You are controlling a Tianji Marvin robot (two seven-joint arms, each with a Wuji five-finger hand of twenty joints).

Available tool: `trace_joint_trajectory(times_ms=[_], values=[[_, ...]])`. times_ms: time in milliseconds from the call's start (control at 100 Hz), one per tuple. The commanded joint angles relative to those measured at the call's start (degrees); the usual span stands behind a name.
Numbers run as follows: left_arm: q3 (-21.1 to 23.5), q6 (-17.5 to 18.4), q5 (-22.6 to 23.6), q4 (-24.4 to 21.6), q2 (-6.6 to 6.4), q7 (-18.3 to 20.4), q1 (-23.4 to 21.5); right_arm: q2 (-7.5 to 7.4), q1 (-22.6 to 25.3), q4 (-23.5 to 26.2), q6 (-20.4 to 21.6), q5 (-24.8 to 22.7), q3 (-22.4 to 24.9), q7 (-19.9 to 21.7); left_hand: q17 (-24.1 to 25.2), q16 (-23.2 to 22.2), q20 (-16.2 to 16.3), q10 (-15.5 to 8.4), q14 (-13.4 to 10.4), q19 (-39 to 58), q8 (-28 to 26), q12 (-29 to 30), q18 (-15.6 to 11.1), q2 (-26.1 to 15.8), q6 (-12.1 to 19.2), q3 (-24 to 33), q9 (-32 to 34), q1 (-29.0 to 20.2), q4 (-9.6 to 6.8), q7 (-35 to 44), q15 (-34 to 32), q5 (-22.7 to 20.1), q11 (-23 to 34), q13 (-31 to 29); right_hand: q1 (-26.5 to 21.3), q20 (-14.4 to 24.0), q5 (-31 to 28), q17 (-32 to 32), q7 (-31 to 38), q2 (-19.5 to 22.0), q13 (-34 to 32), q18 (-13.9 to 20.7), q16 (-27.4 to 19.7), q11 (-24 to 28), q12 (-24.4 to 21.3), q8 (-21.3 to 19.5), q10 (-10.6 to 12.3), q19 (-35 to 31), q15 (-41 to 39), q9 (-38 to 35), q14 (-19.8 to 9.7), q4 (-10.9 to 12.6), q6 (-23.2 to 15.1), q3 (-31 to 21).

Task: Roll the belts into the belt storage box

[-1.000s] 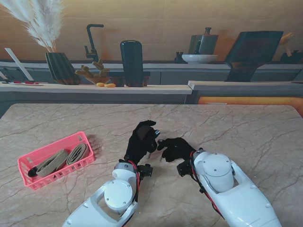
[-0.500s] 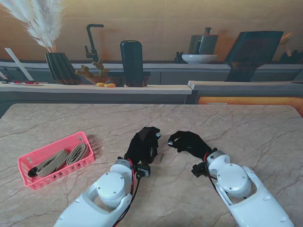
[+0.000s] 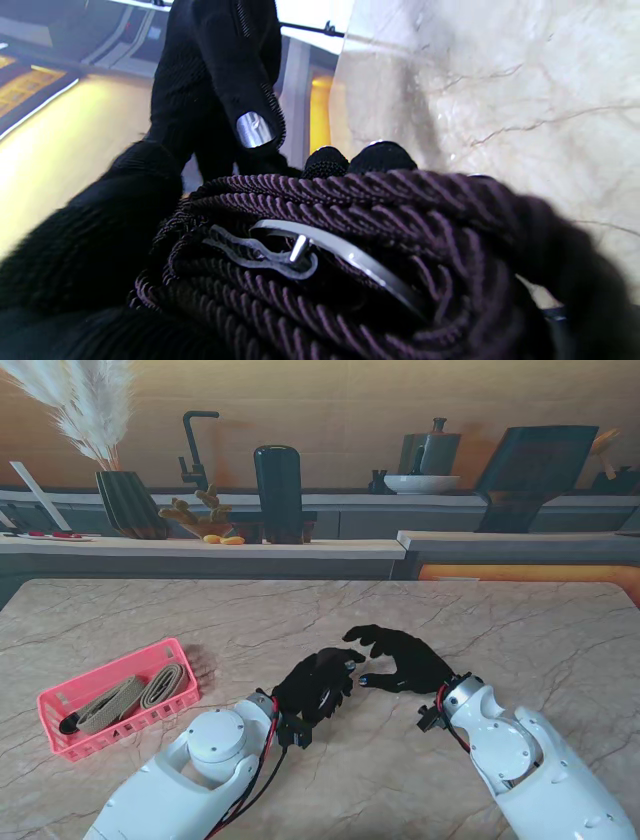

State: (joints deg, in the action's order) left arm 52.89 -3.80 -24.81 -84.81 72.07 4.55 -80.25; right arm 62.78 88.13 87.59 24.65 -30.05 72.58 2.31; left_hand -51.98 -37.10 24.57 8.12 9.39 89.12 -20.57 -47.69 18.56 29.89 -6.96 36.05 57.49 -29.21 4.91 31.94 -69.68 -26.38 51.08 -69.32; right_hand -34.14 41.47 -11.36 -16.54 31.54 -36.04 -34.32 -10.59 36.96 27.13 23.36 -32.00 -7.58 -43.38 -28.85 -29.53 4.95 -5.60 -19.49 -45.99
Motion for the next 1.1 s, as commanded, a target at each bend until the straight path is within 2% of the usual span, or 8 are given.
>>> trace_joint_trajectory(times_ms=[0,140,290,620,820,930,1050,1090], values=[[-0.34,-0.16,-0.45,0.74,-0.43,1.51,0.55,-0.44,-0.46,-0.07,1.58,-0.85,0.02,-0.16,-3.95,-4.03,0.06,0.5,-8.66,9.79,1.62,1.48,-0.41,3.58,0.19,0.03,-0.89,4.5,2.54,-3.69,-23.11,2.43,-1.69,-3.72,2.11,1.49,3.63,0.92,-0.32,-3.41,2.47,2.21,-1.36,-1.26,-1.12,1.31,1.95,2.0,2.12,2.72,-2.13,-0.17,-2.48,-0.91],[-0.54,-1.11,-1.27,1.58,-1.15,5.64,1.57,-0.9,-1.34,-0.34,4.4,-2.89,-0.32,0.27,-4.29,-4.48,0.46,2.03,-8.7,11.78,3.5,2.54,0.45,3.04,-0.04,-3.22,-2.2,7.99,3.3,-7.04,-24.42,4.2,-3.5,-3.69,2.77,1.65,5.1,1.51,0.37,-3.25,3.22,2.42,-2.72,-2.31,-1.69,2.84,2.16,3.36,4.58,4.18,-2.44,-0.25,-2.4,3.01],[-0.95,-1.3,-1.23,1.86,-1.67,8.06,2.15,-1.49,-3.09,-0.92,5.69,-3.73,-1.56,2.48,-3.96,-4.52,0.58,2.37,-8.76,12.07,4.45,2.99,0.75,2.72,0.11,-6.07,-2.97,8.02,3.01,-8.62,-24.49,5.21,-4.38,-3.69,2.73,1.76,4.31,1.42,0.56,-3.01,2.87,2.35,-3.32,-2.89,-1.95,3.43,2.35,3.95,5.8,3.88,-2.58,-0.03,-1.66,4.23],[-1.15,-0.85,-2.71,2.22,-2.09,11.07,2.66,-1.82,-7.22,-4.47,6.69,-0.69,-6.26,5.47,-2.63,-4.46,1.2,1.64,-9.35,11.35,5.55,3.08,0.61,5.06,0.64,-3.97,-4.17,9.5,3.62,-10.39,-23.19,6.16,-5.61,-3.7,1.96,2.13,-3.21,0.09,4.36,-3.24,0.14,1.96,-2.43,-1.61,-1.14,1.99,3.92,3.92,4.66,-2.01,-2.95,-0.03,-3.34,-1.03],[-0.7,-1.3,-4.92,1.98,-2.01,12.15,2.59,-1.92,-8.72,-6.08,8.33,1.45,-8.12,6.66,-2.14,-4.49,1.21,1.78,-9.55,10.84,5.77,2.98,0.31,5.14,0.59,-3.35,-4.57,9.72,3.79,-10.76,-22.96,6.46,-5.77,-3.7,0.98,2.1,-11.15,-1.81,8.18,-3.36,-3.21,1.8,-1.8,-0.42,-0.61,0.3,6.69,3.25,3.33,-9.98,-3.91,-0.39,-4.64,-4.67],[-0.52,-1.47,-6.42,1.84,-1.7,11.85,2.39,-1.56,-9.23,-6.99,8.63,2.98,-9.23,5.97,-1.72,-4.44,1.23,1.65,-9.57,10.55,5.88,2.98,0.22,4.95,0.72,-3.4,-5.03,9.81,3.84,-10.98,-22.66,6.68,-6.06,-3.66,0.19,1.93,-17.98,-2.93,10.26,-3.63,-5.31,1.77,-1.23,0.4,-0.06,-0.87,8.35,2.54,2.23,-16.58,-4.42,-0.75,-4.09,-5.68],[-0.2,-1.63,-8.51,1.58,-1.3,11.5,2.03,-1.69,-10.15,-7.87,9.2,3.5,-10.51,6.63,-0.93,-4.43,1.36,1.7,-9.52,10.2,5.99,3.19,0.47,4.95,0.77,-3.49,-5.45,9.66,3.84,-11.16,-22.34,6.88,-6.67,-3.67,0.14,1.66,-21.77,-3.95,10.57,-4.79,-6.83,1.51,-0.95,0.48,0.14,-1.27,9.67,1.92,1.6,-20.94,-4.82,-0.87,-3.33,-6.63],[-0.17,-1.55,-8.84,1.48,-1.21,11.29,1.97,-1.69,-10.51,-8.25,9.37,3.56,-10.97,6.7,-0.92,-4.44,1.46,1.68,-9.48,10.24,6.01,3.39,0.58,5.0,0.82,-3.59,-5.58,9.83,3.87,-11.2,-22.27,6.88,-7.06,-3.68,-0.46,1.32,-23.34,-4.48,10.93,-5.34,-7.74,1.42,-0.75,0.61,0.34,-0.53,10.18,1.5,1.21,-22.82,-4.95,-2.94,-3.31,-6.23]])
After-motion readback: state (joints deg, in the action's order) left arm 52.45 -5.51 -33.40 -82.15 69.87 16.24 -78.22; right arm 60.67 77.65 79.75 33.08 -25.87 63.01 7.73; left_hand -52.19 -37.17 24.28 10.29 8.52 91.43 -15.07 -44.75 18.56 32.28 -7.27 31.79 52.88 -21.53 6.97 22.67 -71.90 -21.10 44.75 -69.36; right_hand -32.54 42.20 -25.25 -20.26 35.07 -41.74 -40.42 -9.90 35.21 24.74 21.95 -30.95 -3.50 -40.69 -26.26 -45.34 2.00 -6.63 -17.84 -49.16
